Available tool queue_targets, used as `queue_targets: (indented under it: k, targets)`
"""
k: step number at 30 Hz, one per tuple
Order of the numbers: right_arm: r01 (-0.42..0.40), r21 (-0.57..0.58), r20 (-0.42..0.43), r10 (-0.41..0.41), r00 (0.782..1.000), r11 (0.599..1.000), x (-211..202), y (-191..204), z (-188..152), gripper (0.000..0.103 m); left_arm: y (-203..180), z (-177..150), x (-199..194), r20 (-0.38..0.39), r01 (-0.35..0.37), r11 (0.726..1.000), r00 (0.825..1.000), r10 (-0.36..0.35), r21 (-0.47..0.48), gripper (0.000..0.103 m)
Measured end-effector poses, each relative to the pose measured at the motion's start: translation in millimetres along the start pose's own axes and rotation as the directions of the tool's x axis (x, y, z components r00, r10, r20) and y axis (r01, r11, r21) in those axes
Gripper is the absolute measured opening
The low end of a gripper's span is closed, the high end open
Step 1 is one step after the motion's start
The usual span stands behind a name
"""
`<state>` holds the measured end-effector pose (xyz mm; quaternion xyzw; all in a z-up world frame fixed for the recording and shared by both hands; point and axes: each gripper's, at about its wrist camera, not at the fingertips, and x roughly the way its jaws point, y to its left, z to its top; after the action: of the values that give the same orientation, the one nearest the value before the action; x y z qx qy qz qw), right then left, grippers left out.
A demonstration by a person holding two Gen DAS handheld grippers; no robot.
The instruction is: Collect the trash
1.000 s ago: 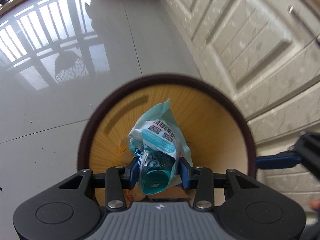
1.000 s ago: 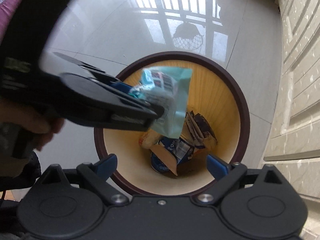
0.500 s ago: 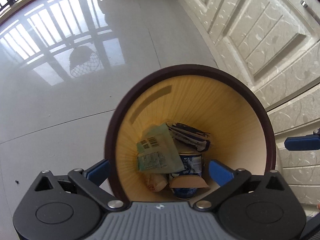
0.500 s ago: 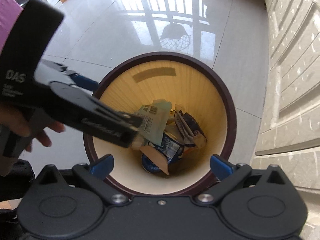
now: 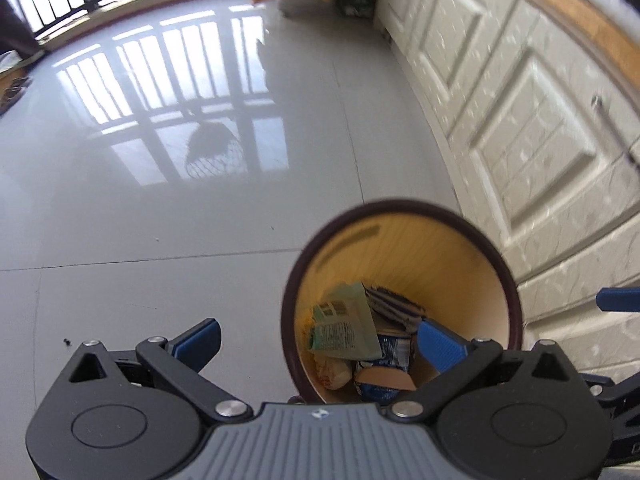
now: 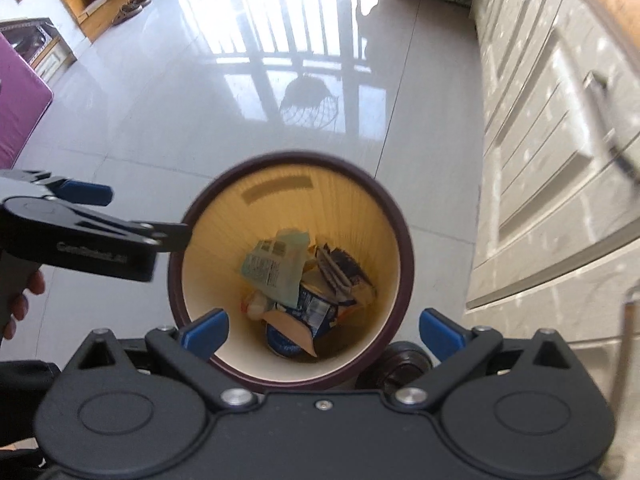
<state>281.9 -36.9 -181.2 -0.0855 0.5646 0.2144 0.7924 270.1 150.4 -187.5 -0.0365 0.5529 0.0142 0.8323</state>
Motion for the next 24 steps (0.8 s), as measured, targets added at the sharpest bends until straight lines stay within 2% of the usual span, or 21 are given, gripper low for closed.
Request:
queue_targets:
  k: [9,14,20,24]
  targets:
    - [0.051,-0.004,0.116,-0.05,0.992,0.999,-86.2,8.3,15.0,0.102,-4.3,3.4,-90.1,0.082,-0.025,0.997,0.996,0.032,-0.078,0.103]
    - [0.064,0.011,0.182,-0.065,0.981,0.998,-140.4,7.2,15.3,0.102,-10.6,3.2,-147.4,0.128,-0.069,0.992,0.988,0.083,-0.108,0.103]
    - [0.077,0.056,0.251,-0.089,0.964,0.995,-201.3,1.7,0.0,0.102,-18.0,-10.4,-209.2,0.201,-0.068,0.991,0.975,0.091,-0.119,0.103]
    - [0.115,0.062,0.286,-0.128,0.95,0.991,-238.4,0.8,-19.0,0.102,-25.4,-26.8,-242.3,0.251,-0.072,0.991,0.963,0.098,-0.11,0.103]
